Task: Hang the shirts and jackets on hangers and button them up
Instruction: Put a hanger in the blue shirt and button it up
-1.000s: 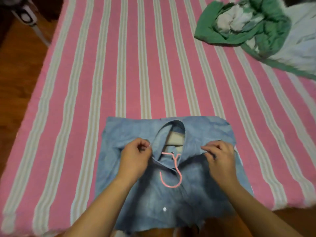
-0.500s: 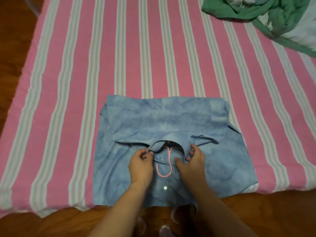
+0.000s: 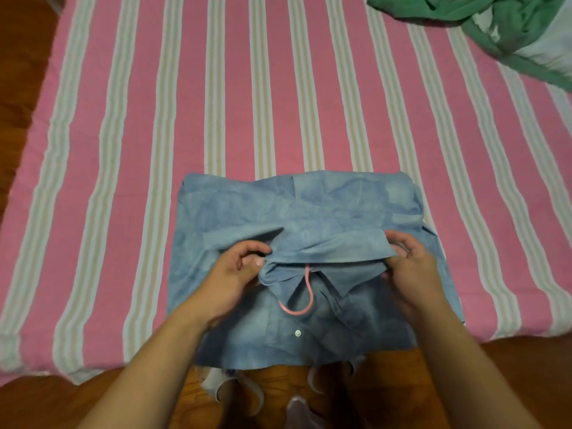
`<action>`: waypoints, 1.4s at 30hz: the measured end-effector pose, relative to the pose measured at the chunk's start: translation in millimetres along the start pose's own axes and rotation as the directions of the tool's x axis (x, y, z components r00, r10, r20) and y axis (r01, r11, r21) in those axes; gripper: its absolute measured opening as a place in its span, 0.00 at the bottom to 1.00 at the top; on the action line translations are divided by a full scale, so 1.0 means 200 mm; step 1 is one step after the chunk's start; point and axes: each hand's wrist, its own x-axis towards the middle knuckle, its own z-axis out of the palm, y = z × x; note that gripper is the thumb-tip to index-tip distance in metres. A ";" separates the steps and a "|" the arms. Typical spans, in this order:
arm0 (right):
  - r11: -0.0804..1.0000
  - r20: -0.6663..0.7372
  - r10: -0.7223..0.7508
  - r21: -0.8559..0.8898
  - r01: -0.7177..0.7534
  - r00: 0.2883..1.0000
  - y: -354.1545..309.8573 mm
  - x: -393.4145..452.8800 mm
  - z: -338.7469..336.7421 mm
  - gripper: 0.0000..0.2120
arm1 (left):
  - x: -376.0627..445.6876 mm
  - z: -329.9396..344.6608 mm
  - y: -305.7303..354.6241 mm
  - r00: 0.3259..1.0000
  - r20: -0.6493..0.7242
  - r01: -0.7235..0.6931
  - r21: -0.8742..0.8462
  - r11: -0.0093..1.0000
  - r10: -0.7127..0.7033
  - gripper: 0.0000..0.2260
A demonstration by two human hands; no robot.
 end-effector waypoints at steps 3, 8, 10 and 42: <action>0.995 0.262 0.096 -0.049 -0.086 0.960 -0.03 0.04 -0.04 0.15 | 0.03 -0.09 0.05 0.999 0.009 -0.035 0.172 0.985 0.034 0.06; 0.957 0.407 0.031 -0.276 0.091 0.913 -0.04 0.01 0.02 0.12 | -0.04 0.01 0.04 0.989 0.063 -0.151 0.409 0.900 0.137 0.06; 0.929 0.383 -0.093 -0.300 0.219 0.919 -0.04 -0.02 0.05 0.12 | -0.05 0.06 0.02 0.966 -0.045 -0.190 0.539 0.821 0.254 0.04; 0.937 0.080 0.282 0.193 -0.292 0.956 0.19 -0.13 0.22 0.08 | 0.06 0.04 0.03 0.985 -0.168 -0.023 -0.415 0.910 -0.051 0.22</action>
